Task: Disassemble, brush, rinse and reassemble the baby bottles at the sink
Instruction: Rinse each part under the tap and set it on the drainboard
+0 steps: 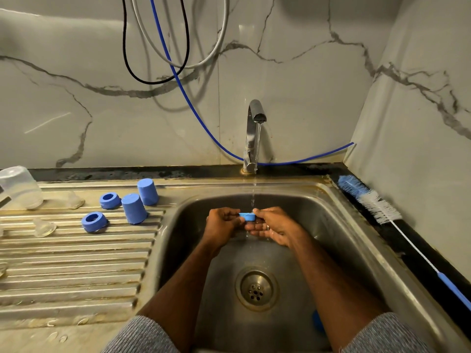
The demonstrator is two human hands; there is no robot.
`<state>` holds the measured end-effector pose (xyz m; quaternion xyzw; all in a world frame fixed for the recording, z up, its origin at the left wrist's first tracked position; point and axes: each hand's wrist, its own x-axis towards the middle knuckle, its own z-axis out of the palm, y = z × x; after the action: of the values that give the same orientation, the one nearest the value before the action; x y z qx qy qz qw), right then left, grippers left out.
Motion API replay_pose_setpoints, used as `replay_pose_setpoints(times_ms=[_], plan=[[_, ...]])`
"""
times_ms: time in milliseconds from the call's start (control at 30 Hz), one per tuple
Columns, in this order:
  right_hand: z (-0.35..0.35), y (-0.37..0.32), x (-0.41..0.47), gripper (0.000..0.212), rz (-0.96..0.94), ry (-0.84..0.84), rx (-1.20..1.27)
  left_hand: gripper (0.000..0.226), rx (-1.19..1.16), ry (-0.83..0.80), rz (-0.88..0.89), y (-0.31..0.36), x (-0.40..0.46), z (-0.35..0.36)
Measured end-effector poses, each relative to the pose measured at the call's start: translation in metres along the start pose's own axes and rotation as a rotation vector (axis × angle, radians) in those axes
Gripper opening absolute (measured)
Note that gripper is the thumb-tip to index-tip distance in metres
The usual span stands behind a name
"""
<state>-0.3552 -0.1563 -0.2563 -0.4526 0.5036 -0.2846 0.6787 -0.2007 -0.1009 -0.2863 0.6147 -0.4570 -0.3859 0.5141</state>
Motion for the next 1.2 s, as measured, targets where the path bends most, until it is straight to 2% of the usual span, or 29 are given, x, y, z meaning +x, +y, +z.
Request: replay_pose_setpoints(times_ms=[133, 267, 467, 600, 700, 867, 1033, 1200], plan=[[-0.005, -0.001, -0.002, 0.025, -0.003, 0.035, -0.069, 0.019, 0.079, -0.047, -0.011, -0.001, -0.001, 0.000], [-0.009, -0.001, -0.001, 0.026, -0.098, 0.096, -0.239, 0.016, 0.194, -0.087, 0.017, -0.002, -0.002, 0.005], [-0.004, 0.001, 0.005, 0.010, -0.264, 0.207, -0.402, 0.044, 0.229, -0.132, 0.068, -0.001, -0.005, 0.014], [-0.003, 0.000, 0.006, 0.020, -0.331, 0.258, -0.438, 0.057, 0.165, -0.095, 0.104, 0.002, -0.006, 0.012], [0.001, 0.002, 0.009, 0.024, -0.317, 0.255, -0.405, 0.049, 0.148, -0.007, 0.139, 0.002, -0.003, 0.010], [0.009, 0.005, 0.001, 0.028, -0.136, 0.135, -0.225, 0.032, 0.130, 0.110, 0.152, 0.001, -0.001, 0.007], [0.006, 0.007, 0.001, 0.029, -0.012, 0.073, -0.038, 0.029, 0.131, 0.104, 0.129, -0.002, 0.001, 0.008], [0.001, 0.008, 0.004, 0.023, -0.020, 0.061, 0.028, 0.026, 0.242, 0.077, 0.087, -0.008, 0.005, 0.008]])
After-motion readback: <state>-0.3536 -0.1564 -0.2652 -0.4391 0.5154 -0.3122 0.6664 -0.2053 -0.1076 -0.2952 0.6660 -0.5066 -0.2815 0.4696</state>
